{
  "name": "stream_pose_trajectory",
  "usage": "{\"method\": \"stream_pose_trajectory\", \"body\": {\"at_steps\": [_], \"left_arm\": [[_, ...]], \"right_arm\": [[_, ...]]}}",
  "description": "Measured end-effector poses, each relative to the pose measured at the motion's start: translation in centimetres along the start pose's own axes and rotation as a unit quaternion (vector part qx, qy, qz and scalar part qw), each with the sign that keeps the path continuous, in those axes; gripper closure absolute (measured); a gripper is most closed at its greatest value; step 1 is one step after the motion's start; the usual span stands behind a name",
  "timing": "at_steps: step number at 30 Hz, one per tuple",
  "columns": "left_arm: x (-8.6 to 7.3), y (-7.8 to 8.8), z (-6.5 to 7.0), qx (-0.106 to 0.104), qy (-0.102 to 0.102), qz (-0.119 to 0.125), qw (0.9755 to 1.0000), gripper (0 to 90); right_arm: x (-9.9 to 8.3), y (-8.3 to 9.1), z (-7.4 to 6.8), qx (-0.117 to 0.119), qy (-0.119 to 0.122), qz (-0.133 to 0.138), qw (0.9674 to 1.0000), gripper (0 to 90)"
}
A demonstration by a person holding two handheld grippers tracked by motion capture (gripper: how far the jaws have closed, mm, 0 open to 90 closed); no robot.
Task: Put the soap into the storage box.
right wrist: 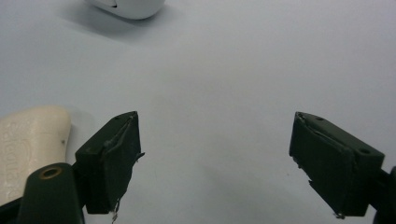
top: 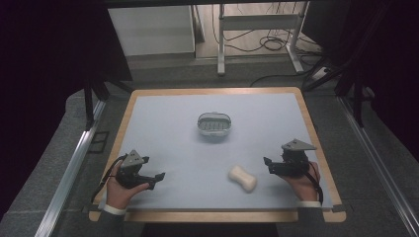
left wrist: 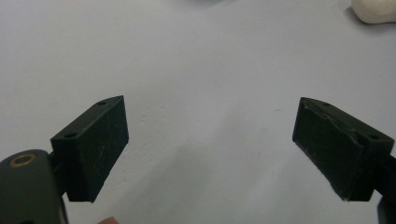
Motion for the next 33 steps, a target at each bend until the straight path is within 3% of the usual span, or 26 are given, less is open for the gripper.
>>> {"method": "stream_pose_trajectory", "body": {"at_steps": [7, 11, 14, 16, 18, 22, 26, 33], "left_arm": [[-0.1, 0.0, 0.1, 0.001, -0.002, -0.003, 1.0, 11.1], [-0.1, 0.0, 0.1, 0.001, -0.004, -0.005, 1.0, 11.1], [-0.1, 0.3, 0.1, -0.002, -0.002, -0.001, 1.0, 11.1], [0.0, 0.3, 0.1, -0.002, -0.002, 0.0, 1.0, 11.1], [0.0, 0.3, 0.1, -0.003, -0.002, 0.001, 1.0, 11.1], [0.0, 0.4, 0.2, -0.006, -0.001, 0.001, 1.0, 11.1], [0.1, 0.4, 0.3, -0.006, -0.002, 0.003, 1.0, 11.1], [0.0, 0.1, 0.5, -0.007, -0.004, -0.003, 1.0, 11.1]], "right_arm": [[0.5, 0.4, -0.4, 0.007, -0.002, 0.006, 1.0, 18.9], [0.7, 0.1, -0.8, 0.008, 0.012, -0.006, 0.9999, 19.2], [0.9, 0.1, -1.0, 0.019, 0.008, -0.008, 0.9998, 19.6], [1.0, 0.1, -1.0, 0.019, 0.011, -0.01, 0.9997, 19.6], [1.4, 0.4, -1.1, 0.003, 0.024, -0.027, 0.9994, 20.1], [1.9, 0.9, -1.4, 0.008, 0.029, -0.031, 0.9991, 20.9], [2.2, 1.2, -1.9, 0.021, 0.047, -0.049, 0.9974, 21.6], [3.0, 0.8, -3.5, 0.047, 0.083, -0.102, 0.9902, 23.6]]}}
Point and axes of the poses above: each handheld gripper's, and its own axes: y roughly backward along the jaws, x roughly out of its top, z roughly to its right, the point moved 6 cm from there along -y, roughly forward along the jaws, and after that the axes turned 3 degrees about -x, right-handed, at the moved point
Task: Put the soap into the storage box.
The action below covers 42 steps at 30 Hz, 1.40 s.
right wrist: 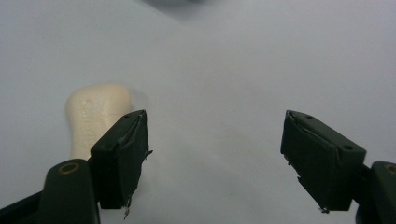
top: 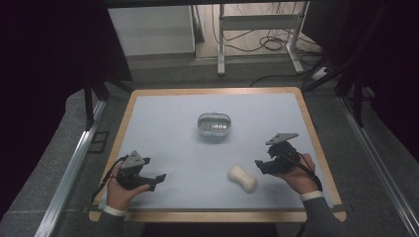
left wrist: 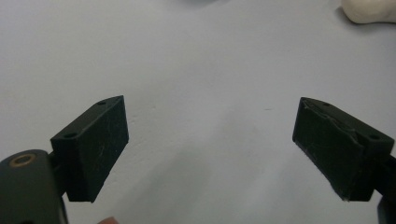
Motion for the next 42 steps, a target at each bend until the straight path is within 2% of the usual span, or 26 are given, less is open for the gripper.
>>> {"method": "stream_pose_trajectory", "body": {"at_steps": [6, 11, 15, 21, 33, 42], "left_arm": [[0.0, 0.0, 0.1, 0.0, 0.0, 0.001, 1.0, 11.1], [-0.1, -0.2, 0.2, -0.002, 0.0, -0.004, 1.0, 11.2], [-0.1, -0.3, 0.2, -0.002, 0.0, -0.004, 1.0, 11.1], [-0.1, -0.3, 0.3, -0.002, -0.001, -0.004, 1.0, 11.2], [-0.1, -0.4, 0.4, -0.002, -0.003, -0.005, 1.0, 11.2], [-0.1, -0.4, 0.4, -0.003, -0.005, -0.005, 1.0, 11.2]], "right_arm": [[0.6, -0.2, -1.3, 0.018, 0.007, -0.017, 0.9997, 24.3], [1.1, -0.7, -2.5, 0.029, 0.027, -0.044, 0.9982, 24.9], [1.4, -0.8, -3.2, 0.035, 0.035, -0.054, 0.9973, 25.8], [1.5, -1.1, -4.6, 0.047, 0.046, -0.074, 0.9951, 28.1], [1.0, -2.2, -6.0, 0.06, 0.057, -0.109, 0.9906, 30.5], [0.8, -3.2, -7.3, 0.064, 0.07, -0.142, 0.9854, 32.7]]}}
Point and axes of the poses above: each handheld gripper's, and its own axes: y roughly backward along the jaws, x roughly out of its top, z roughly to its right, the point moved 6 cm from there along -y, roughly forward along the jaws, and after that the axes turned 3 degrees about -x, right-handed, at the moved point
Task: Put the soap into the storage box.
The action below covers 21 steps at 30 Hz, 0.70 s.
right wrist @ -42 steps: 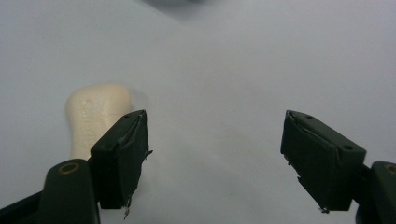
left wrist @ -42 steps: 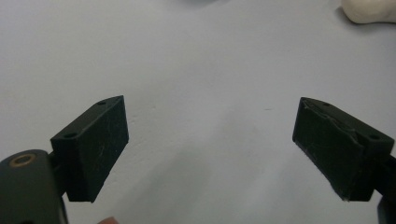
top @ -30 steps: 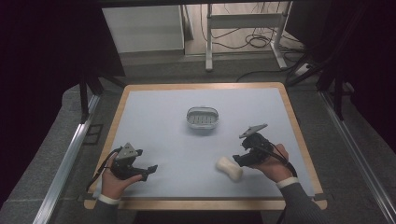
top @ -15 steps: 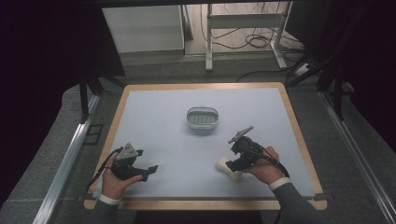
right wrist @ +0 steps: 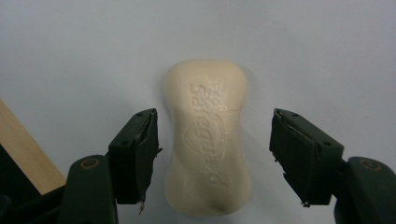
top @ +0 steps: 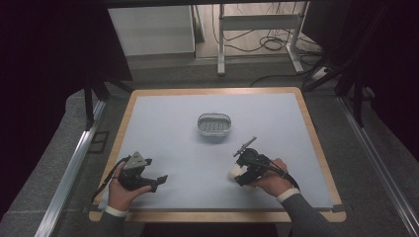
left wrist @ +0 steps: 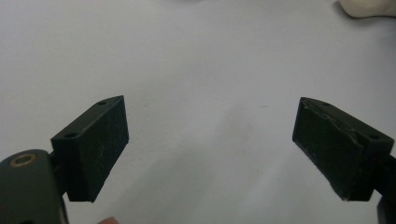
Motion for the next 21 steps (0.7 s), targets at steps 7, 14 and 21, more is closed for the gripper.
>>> {"method": "stream_pose_trajectory", "body": {"at_steps": [7, 14, 21], "left_arm": [[0.0, 0.0, 0.0, 0.0, 0.0, 0.0, 1.0, 11.2], [0.0, 0.0, 0.1, -0.002, 0.001, -0.001, 1.0, 11.2], [0.0, -0.1, 0.1, -0.002, 0.0, -0.002, 1.0, 11.2]], "right_arm": [[-0.2, -1.0, -0.3, 0.0, 0.006, -0.024, 0.9997, 33.7], [-0.2, -1.8, -0.4, 0.004, 0.001, -0.049, 0.9988, 37.8], [-0.4, -2.1, -0.4, 0.009, -0.001, -0.065, 0.9978, 45.7]]}}
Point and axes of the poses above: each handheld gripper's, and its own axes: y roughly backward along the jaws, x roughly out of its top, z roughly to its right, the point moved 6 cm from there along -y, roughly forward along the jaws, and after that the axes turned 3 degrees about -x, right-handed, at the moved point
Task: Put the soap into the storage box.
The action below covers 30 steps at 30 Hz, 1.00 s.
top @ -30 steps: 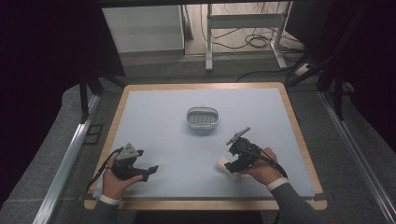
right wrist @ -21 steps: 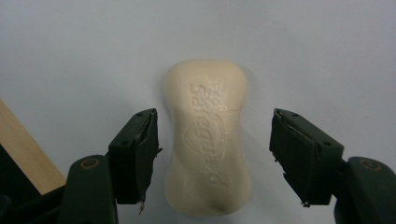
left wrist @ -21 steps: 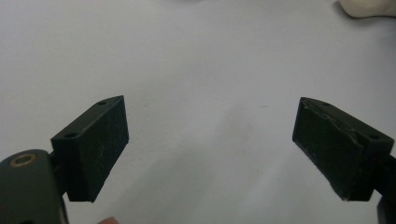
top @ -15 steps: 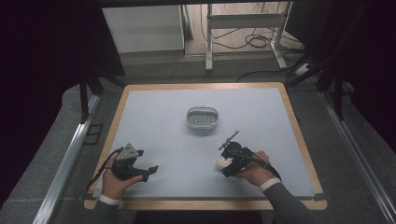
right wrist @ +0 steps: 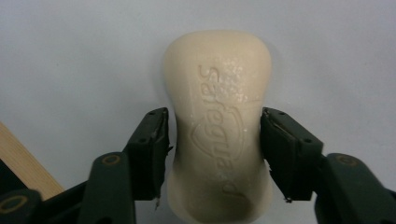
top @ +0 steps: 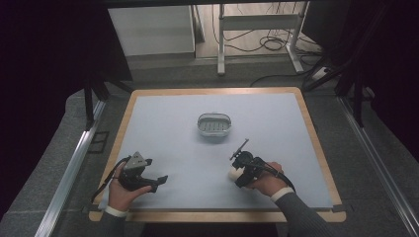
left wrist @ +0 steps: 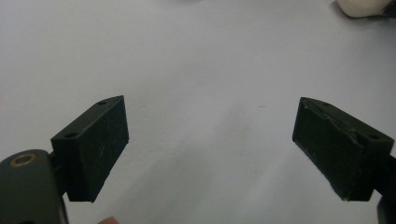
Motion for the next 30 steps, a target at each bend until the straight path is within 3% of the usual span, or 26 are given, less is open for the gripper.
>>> {"method": "stream_pose_trajectory", "body": {"at_steps": [9, 24, 30], "left_arm": [[-0.04, -0.1, 0.03, 0.0, -0.002, -0.003, 1.0, 11.2], [-0.11, -0.1, -0.1, 0.0, 0.001, -0.001, 1.0, 11.2], [-0.14, -0.11, -0.13, 0.0, 0.001, -0.003, 1.0, 11.2]], "right_arm": [[0.11, -0.48, -0.01, -0.005, 0.011, -0.022, 0.9997, 47.8], [0.26, 0.42, 0.47, 0.001, 0.019, -0.021, 0.9996, 49.0], [0.03, -0.41, 0.46, 0.002, 0.018, -0.028, 0.9994, 48.4]]}}
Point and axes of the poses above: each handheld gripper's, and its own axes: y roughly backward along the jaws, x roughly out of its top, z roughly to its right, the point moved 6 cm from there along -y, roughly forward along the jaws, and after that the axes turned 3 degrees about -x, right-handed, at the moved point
